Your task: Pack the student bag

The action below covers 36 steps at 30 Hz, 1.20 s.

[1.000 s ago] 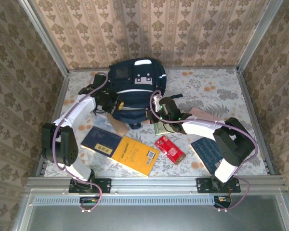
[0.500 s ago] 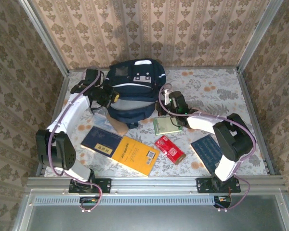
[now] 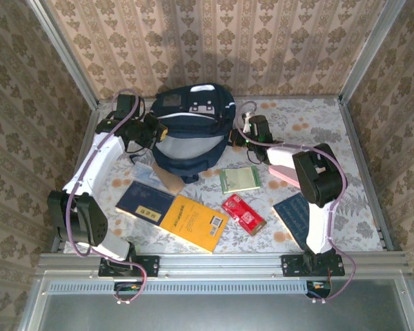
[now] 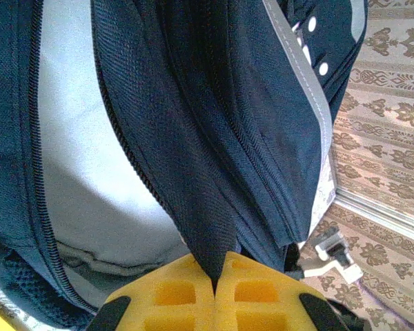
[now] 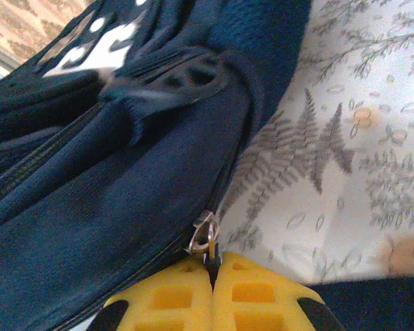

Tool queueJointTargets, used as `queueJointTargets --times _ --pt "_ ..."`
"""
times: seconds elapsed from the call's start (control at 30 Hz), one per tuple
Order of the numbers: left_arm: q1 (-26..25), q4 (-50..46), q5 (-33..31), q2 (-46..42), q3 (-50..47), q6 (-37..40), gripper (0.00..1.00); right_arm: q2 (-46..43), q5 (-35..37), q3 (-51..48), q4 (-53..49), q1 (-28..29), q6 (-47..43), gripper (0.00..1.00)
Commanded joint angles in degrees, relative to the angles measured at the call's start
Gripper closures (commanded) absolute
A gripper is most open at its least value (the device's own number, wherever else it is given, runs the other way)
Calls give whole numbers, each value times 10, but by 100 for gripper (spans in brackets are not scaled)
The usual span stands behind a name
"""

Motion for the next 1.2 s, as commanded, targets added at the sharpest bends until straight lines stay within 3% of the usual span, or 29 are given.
queueJointTargets --times 0.0,0.1,0.23,0.37,0.5,0.63,0.87,0.97,1.17 --pt "9 -4 -19 -37 28 10 100 45 5 65 -1 -33 41 98" --pt "8 -6 -22 -37 31 10 100 79 -12 119 -20 -48 57 95" --pt "6 -5 -29 -34 38 8 100 92 -27 150 -33 -55 54 76" --pt "0 -5 -31 -19 51 5 100 62 -20 127 -35 -57 35 63" --pt "-5 25 -33 -2 54 -15 100 -2 -20 61 -22 -52 34 58" --pt "-22 27 -30 33 92 -12 100 -98 9 -29 -23 -22 22 61" --pt "-67 28 -37 66 124 -5 100 -265 47 -148 -2 89 -34 80" --pt "-80 46 -36 65 114 -14 100 -281 -2 -169 21 115 27 88" --pt "-112 51 -48 59 115 -5 100 -217 -23 -162 77 145 111 84"
